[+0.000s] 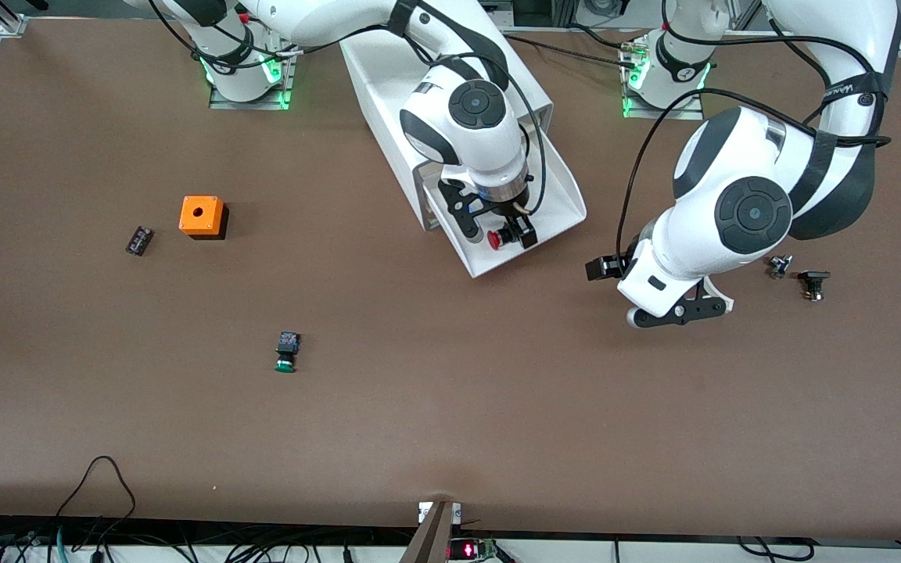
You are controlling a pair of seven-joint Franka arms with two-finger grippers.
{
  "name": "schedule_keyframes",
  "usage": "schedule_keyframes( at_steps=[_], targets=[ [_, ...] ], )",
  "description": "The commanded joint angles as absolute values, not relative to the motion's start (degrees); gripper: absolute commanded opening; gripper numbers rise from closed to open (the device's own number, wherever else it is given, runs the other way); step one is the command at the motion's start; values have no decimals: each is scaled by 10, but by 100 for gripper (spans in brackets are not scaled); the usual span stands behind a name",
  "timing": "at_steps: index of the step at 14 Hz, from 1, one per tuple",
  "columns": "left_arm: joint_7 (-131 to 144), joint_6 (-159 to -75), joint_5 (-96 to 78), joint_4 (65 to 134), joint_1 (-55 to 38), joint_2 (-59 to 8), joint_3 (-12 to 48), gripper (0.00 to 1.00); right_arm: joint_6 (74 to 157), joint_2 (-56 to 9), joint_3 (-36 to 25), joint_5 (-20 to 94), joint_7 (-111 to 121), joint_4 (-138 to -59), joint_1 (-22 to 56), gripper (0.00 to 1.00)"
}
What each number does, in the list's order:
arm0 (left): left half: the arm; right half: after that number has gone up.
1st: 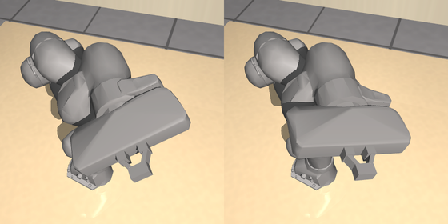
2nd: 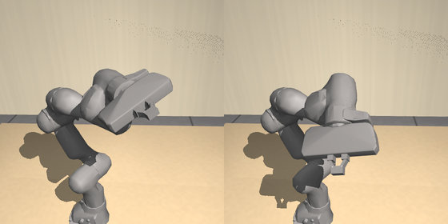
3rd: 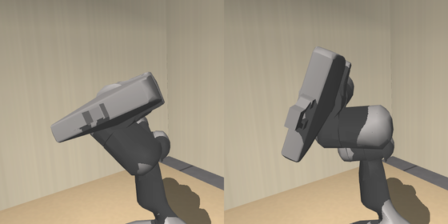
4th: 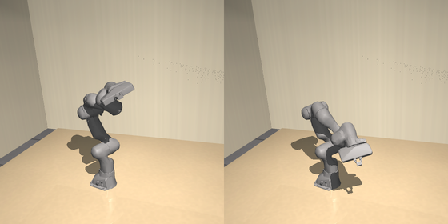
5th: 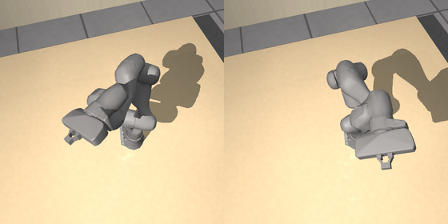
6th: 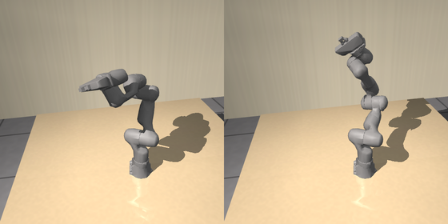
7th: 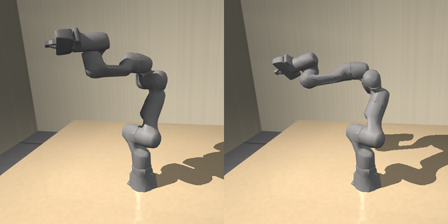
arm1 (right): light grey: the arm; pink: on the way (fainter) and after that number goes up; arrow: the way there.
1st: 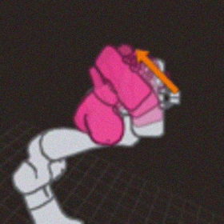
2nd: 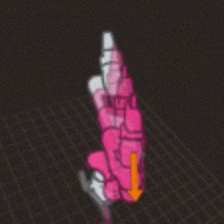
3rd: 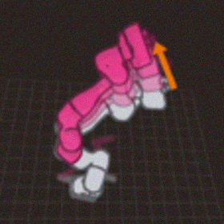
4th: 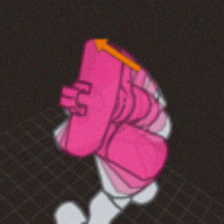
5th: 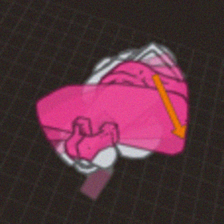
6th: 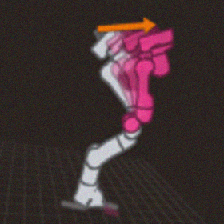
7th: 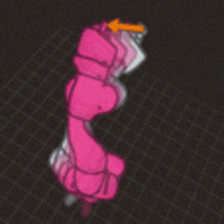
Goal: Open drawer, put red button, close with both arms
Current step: 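Lower the red button into the drawer and open the right gripper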
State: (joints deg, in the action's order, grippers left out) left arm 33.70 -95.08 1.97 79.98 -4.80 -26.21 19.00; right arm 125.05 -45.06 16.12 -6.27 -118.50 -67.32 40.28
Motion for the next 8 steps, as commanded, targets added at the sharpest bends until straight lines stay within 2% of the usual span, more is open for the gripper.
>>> schedule_keyframes(
  at_steps=[1, 8],
  targets=[
    [350, -957, 32, 820, -47, -246, 192, 100, 1237, -442, 146, -73, -1177, -638, 396, 100],
    [352, -963, 30, 825, -47, -248, 192, 100, 1242, -389, 149, -64, -970, -654, 283, 100]
  ],
)
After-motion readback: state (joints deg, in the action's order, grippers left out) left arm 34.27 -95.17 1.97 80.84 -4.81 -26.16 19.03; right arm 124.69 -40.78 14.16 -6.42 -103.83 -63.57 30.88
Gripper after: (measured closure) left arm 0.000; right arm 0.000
